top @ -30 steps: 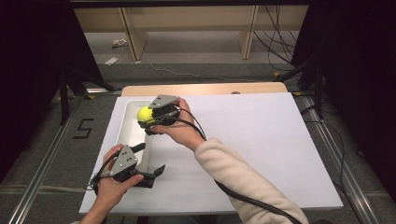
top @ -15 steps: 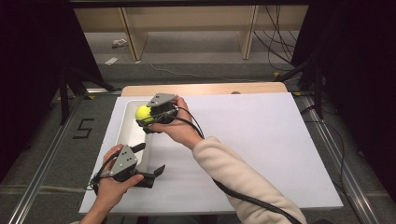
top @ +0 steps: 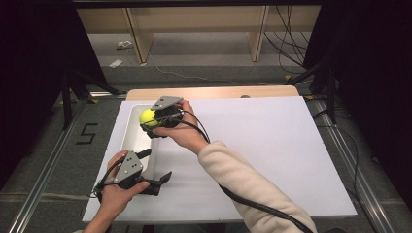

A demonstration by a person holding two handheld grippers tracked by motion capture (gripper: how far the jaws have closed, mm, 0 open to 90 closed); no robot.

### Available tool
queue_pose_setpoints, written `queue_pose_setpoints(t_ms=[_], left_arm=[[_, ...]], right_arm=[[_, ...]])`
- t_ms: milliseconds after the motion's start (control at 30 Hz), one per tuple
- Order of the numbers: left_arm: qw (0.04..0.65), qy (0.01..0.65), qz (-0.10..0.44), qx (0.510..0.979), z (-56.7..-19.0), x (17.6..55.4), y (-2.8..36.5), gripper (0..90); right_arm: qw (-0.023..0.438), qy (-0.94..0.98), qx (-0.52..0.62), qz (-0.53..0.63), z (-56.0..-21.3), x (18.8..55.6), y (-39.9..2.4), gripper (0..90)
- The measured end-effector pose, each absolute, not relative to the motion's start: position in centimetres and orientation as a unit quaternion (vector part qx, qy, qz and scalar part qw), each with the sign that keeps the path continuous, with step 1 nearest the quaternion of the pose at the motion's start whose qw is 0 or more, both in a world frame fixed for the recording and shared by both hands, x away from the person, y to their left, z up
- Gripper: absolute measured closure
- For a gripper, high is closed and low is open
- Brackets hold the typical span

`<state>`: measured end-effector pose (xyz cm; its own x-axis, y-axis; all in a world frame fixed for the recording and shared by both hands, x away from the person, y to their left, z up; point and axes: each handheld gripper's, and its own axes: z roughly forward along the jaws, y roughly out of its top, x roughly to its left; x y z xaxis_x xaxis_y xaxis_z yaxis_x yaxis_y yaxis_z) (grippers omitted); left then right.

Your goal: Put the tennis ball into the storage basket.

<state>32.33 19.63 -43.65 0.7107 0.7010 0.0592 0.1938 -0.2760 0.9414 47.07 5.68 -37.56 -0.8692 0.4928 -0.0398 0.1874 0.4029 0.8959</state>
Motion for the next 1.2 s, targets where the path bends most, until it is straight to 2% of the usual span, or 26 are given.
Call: queue_pose_setpoints(t_ms=[1200], left_arm=[[0.525,0.293,0.243,0.762,-43.6,32.3,19.6,0.5]], right_arm=[[0.142,0.828,0.214,0.499,-38.1,47.8,6.9,26.0]])
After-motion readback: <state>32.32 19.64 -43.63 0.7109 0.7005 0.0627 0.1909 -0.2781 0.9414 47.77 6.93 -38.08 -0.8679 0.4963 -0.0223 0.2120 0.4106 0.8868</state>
